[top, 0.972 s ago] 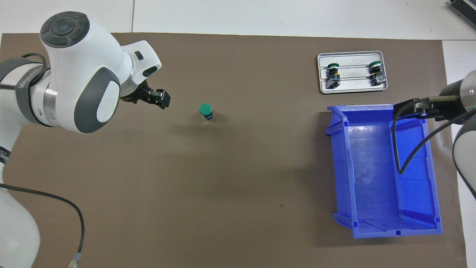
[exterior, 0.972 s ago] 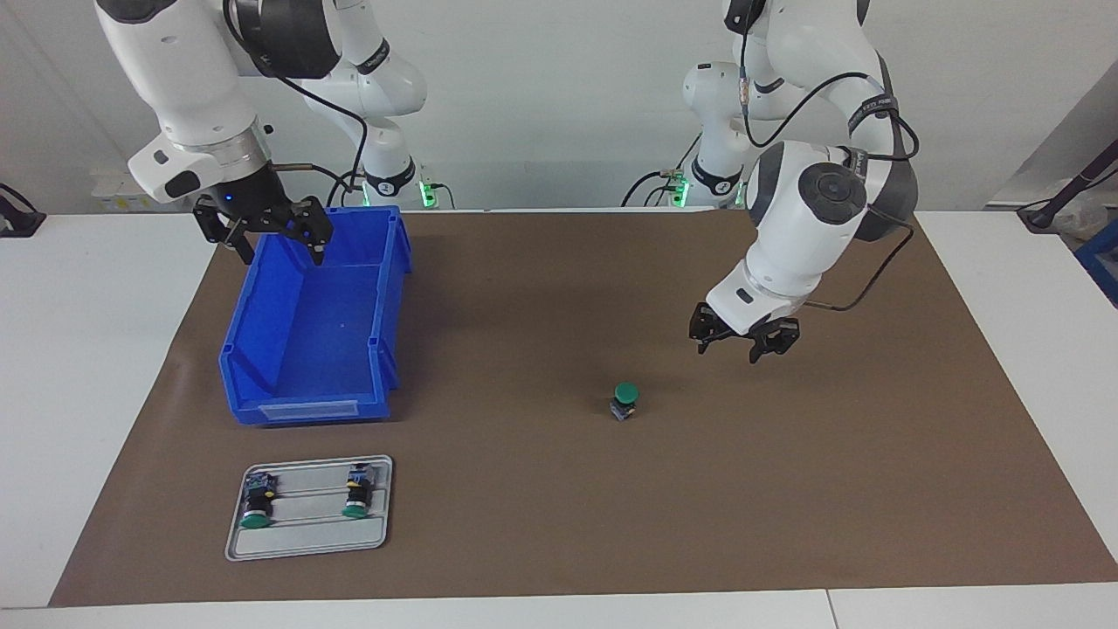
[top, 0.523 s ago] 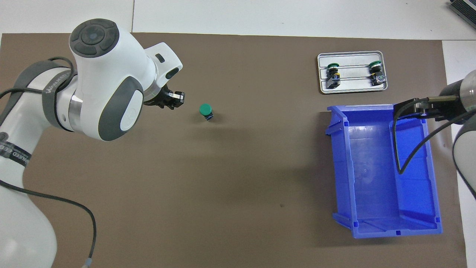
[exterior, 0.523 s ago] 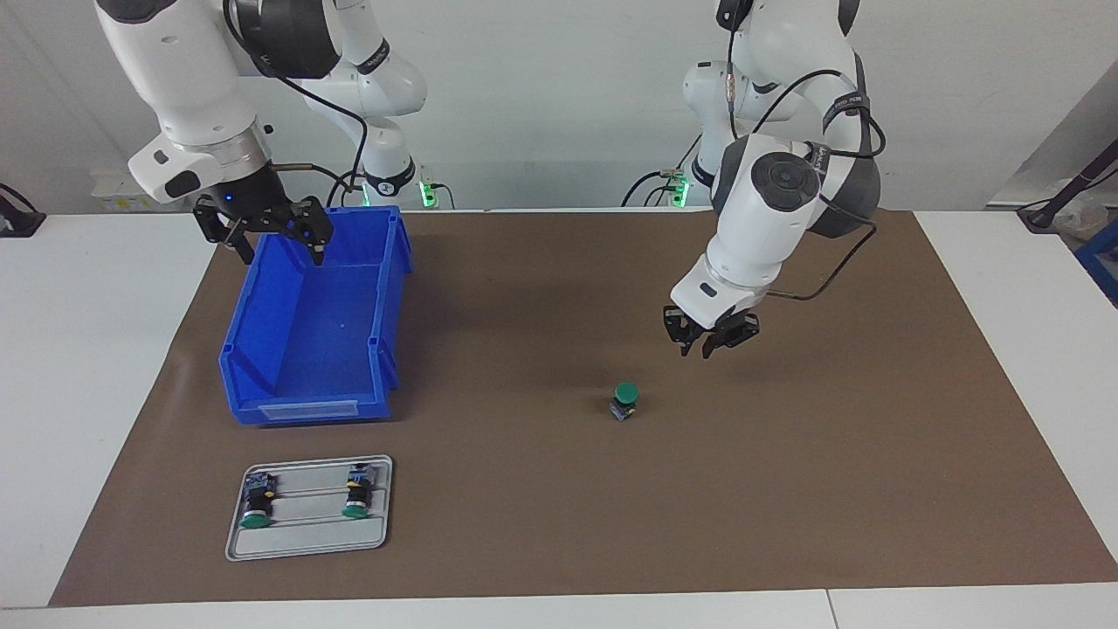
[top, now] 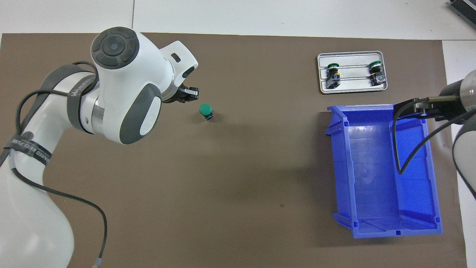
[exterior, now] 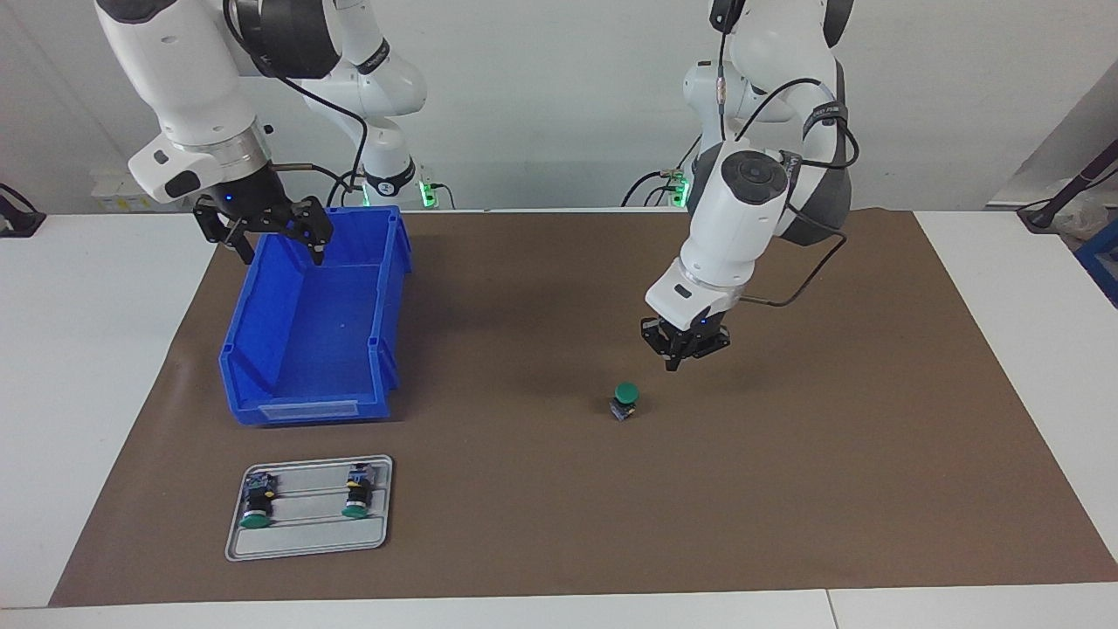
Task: Place and press button with both arms
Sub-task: 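Press down on the button top with the left gripper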
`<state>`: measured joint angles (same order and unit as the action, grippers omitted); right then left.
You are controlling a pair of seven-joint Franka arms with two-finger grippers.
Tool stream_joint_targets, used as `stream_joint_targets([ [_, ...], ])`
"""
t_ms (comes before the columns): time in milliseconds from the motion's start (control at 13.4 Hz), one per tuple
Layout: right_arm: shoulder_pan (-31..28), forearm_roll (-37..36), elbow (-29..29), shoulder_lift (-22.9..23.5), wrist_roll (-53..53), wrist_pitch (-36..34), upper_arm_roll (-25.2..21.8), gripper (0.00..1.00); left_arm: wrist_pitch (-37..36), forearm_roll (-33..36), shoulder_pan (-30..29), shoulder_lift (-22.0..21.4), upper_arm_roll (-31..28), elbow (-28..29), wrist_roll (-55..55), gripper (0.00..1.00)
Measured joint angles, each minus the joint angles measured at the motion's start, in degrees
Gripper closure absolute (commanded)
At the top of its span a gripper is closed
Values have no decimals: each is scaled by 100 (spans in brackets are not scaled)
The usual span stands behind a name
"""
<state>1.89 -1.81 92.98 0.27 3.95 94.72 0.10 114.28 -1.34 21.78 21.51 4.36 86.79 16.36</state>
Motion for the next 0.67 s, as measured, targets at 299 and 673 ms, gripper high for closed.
stream_joint_targets([
  [299, 0, 0, 0, 0, 0, 0, 0, 0, 240, 142, 283, 324, -6, 2, 382, 100],
  [673, 0, 0, 0, 0, 0, 0, 0, 0, 516, 227, 326, 504, -26, 1, 526, 100],
])
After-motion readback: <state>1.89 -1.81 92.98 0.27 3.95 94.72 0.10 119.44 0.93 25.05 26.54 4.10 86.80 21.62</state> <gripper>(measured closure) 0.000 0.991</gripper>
